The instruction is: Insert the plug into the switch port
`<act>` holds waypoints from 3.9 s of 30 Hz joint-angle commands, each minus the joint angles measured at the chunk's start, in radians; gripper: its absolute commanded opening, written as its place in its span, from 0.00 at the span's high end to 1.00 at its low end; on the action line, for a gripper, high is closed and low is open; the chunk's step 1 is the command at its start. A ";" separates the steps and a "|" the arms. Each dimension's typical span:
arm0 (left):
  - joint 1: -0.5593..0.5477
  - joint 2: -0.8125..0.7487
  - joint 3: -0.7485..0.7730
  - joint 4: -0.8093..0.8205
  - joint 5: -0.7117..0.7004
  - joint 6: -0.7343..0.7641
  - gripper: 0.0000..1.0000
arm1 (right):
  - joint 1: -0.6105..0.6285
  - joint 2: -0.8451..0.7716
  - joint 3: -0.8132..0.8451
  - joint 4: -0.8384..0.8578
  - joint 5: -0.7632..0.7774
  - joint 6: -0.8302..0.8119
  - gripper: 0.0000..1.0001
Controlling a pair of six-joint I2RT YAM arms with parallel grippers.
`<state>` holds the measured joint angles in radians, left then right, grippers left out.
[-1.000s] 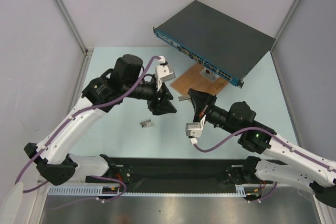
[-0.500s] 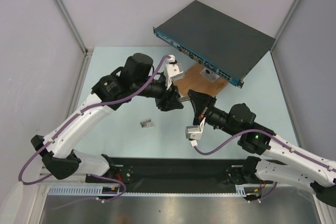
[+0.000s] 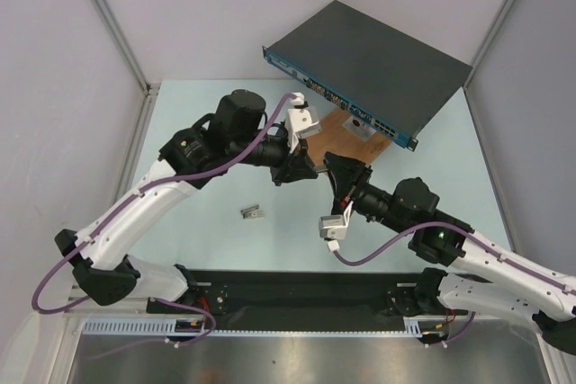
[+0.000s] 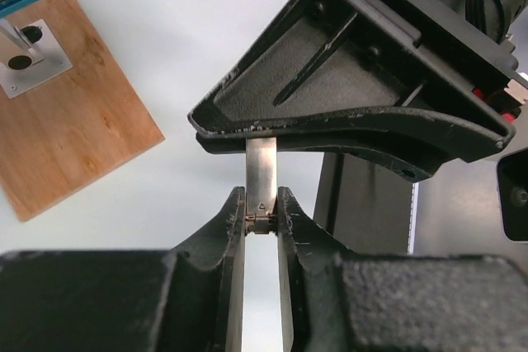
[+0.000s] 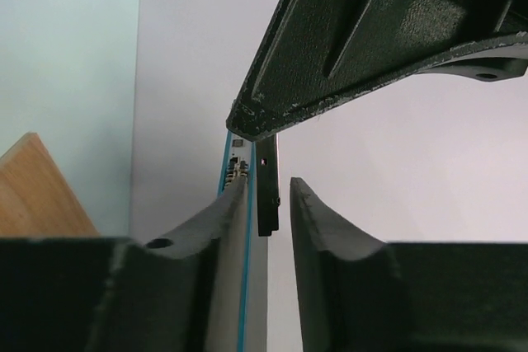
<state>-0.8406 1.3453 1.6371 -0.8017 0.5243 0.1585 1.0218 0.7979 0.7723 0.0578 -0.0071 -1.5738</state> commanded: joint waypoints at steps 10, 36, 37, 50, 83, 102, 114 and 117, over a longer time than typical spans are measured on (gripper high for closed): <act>0.031 -0.074 -0.062 0.119 -0.116 -0.053 1.00 | 0.001 -0.057 0.056 -0.262 0.130 0.110 0.06; -0.041 0.144 0.019 0.374 -0.495 -0.074 1.00 | -1.279 0.359 0.698 -0.622 -0.694 1.926 0.05; -0.046 0.175 0.032 0.366 -0.497 -0.079 1.00 | -1.317 0.362 0.674 -0.593 -0.771 1.963 0.06; -0.049 0.252 0.052 0.391 -0.477 -0.099 1.00 | -1.476 0.405 0.314 -0.208 -0.979 2.434 0.08; -0.045 0.408 0.181 0.432 -0.635 -0.011 1.00 | -1.439 0.442 0.191 0.040 -0.992 2.660 0.81; -0.022 0.456 0.227 0.411 -0.561 -0.086 1.00 | -1.436 0.451 0.190 0.053 -1.004 2.675 0.99; -0.043 0.465 0.225 0.415 -0.558 -0.148 1.00 | -1.434 0.445 0.182 0.043 -0.992 2.678 1.00; -0.045 0.466 0.234 0.415 -0.560 -0.152 1.00 | -1.433 0.442 0.182 0.037 -0.989 2.671 1.00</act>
<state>-0.8703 1.7947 1.8217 -0.4793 -0.0566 0.0341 -0.4198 1.2411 0.9554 0.0799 -1.0027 1.1072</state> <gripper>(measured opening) 0.201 0.534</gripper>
